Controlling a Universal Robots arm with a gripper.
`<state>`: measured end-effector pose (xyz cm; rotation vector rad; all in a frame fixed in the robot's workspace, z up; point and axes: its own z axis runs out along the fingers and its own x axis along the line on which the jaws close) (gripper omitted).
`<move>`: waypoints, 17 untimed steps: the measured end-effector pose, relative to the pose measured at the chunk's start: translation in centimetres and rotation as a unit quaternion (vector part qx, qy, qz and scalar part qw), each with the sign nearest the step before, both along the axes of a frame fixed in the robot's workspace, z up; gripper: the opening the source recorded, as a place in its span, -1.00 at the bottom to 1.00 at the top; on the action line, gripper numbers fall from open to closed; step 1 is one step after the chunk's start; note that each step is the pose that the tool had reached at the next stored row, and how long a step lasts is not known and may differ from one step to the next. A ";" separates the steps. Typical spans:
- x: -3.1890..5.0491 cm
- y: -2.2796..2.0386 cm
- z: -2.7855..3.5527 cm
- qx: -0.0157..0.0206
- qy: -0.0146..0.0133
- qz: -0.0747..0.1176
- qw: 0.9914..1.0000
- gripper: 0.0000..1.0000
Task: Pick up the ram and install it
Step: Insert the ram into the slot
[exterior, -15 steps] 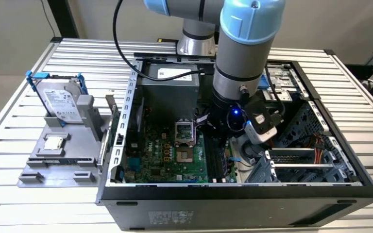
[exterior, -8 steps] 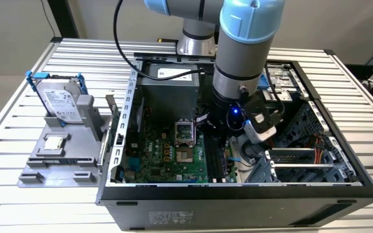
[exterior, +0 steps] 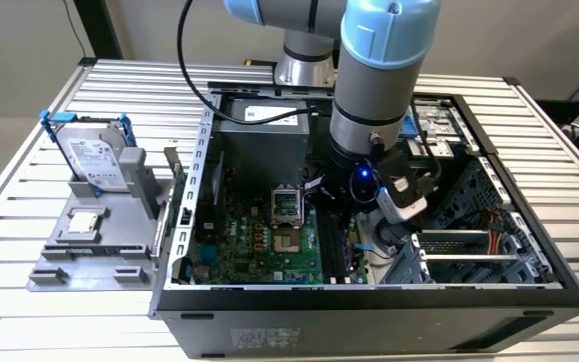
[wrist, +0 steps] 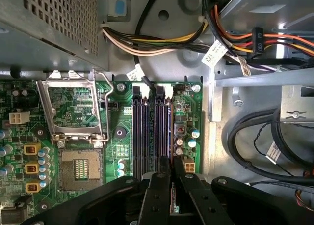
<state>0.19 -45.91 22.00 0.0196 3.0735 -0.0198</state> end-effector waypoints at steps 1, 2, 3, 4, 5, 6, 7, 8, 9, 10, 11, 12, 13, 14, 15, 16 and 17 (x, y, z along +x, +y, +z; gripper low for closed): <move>0.00 0.01 -0.05 0.000 0.000 0.000 1.000 -1.00; 0.00 0.02 -0.11 0.000 0.000 0.000 1.000 -1.00; 0.01 0.03 -0.16 0.000 0.000 0.000 1.000 -1.00; 0.00 0.04 -0.20 0.000 0.000 0.000 1.000 -1.00; 0.00 0.05 -0.21 0.000 0.000 0.000 1.000 -1.00; 0.00 0.07 -0.22 0.000 0.000 0.000 1.000 -1.00; 0.00 0.09 -0.22 0.000 0.000 -0.001 1.000 -1.00; 0.01 0.11 -0.23 0.000 0.000 -0.001 1.000 -1.00; 0.00 0.13 -0.23 0.000 0.000 -0.002 1.000 -1.00; 0.00 0.13 -0.23 0.000 0.000 -0.002 1.000 -1.00; 0.00 0.13 -0.23 0.000 0.000 -0.003 1.000 -1.00; 0.00 0.13 -0.25 0.000 0.000 -0.003 1.000 -1.00; 0.01 0.13 -0.28 0.000 0.000 -0.003 1.000 -1.00; 0.00 0.13 -0.29 0.000 0.000 -0.003 1.000 -1.00; 0.00 0.13 -0.31 0.000 0.000 -0.003 1.000 -1.00; 0.00 0.13 -0.32 0.000 0.000 -0.003 1.000 -1.00; 0.00 0.13 -0.34 0.000 0.000 -0.003 1.000 -1.00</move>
